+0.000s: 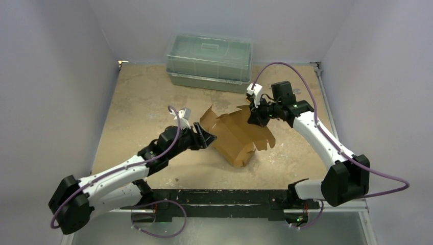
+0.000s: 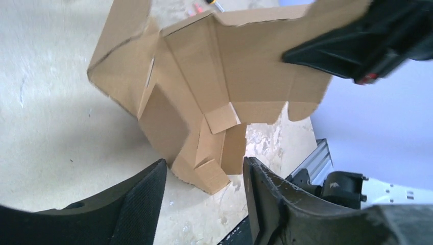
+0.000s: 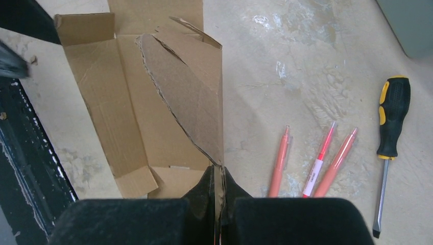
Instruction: Fold the paper box
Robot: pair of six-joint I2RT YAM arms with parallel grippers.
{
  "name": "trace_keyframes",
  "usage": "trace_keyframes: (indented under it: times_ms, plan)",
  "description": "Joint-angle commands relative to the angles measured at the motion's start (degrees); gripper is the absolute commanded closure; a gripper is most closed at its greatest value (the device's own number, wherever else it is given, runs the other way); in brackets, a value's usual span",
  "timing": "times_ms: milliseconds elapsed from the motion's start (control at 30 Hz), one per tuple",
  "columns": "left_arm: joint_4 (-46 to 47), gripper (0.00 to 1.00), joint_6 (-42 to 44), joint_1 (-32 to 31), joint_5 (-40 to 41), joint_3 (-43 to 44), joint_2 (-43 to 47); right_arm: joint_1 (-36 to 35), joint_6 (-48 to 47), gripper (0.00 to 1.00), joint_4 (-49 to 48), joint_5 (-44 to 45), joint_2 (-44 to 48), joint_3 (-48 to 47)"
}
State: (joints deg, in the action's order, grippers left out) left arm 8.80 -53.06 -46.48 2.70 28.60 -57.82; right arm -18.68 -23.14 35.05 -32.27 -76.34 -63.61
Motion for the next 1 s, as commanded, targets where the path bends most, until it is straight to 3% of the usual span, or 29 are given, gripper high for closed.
trace_keyframes:
  times_ms: [0,133,267,500,767,967]
  plan:
    - [-7.6,0.48,8.4,1.0,-0.3,1.8,6.7,0.3,0.6,1.0,-1.0,0.5,1.9,0.0]
    - [-17.3,0.74,6.8,1.8,0.7,1.4,7.2,0.4,0.6,1.0,-0.9,0.4,1.7,-0.2]
    - [-16.6,0.9,4.2,1.8,0.3,-1.8,6.7,0.4,0.5,1.0,-0.8,0.3,1.5,-0.4]
    - [-11.3,0.93,3.2,1.8,-0.2,-4.8,4.9,0.5,-0.7,1.0,-0.1,-2.9,1.9,-0.3]
    - [-1.5,0.95,1.8,1.8,-4.7,-2.8,-4.0,0.5,-2.7,1.0,1.0,-5.8,2.2,-0.5]
    - [1.5,0.95,0.2,1.8,-6.9,-1.9,-5.5,0.5,-2.5,1.0,0.5,-5.2,2.6,0.0]
